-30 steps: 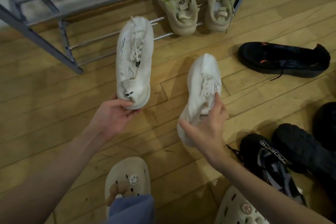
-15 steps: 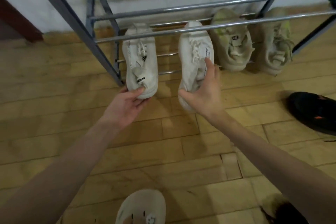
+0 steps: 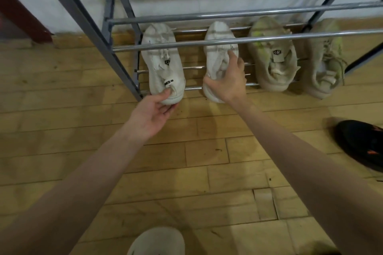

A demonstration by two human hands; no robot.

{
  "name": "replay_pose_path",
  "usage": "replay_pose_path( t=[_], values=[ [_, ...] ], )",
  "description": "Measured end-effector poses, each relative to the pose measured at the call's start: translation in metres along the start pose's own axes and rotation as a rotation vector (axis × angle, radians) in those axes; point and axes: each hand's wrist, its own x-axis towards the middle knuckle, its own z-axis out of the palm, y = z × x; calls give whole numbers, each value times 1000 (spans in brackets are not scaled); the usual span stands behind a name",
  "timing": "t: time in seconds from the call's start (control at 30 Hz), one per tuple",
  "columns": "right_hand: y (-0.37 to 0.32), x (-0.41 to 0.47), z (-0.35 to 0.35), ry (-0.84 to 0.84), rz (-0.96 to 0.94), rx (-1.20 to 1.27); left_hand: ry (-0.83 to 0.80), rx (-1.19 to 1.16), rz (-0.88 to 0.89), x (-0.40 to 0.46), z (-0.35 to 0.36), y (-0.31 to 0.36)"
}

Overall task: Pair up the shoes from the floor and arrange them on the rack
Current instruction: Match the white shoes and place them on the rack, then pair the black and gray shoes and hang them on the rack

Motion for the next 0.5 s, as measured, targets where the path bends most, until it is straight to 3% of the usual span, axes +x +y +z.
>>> replay_pose_path(
  t=[0.17,0.37,0.5],
  values=[
    [6,-24,-12,-39,-70,8,14,68,29,-12,-5,-3],
    [28,-91,-55,-170,-58,-42,96,498,-82,-37,-9,-32],
    [66,-145,-101,-196,25,-179,15,760,-62,-52,12,-78]
  ],
)
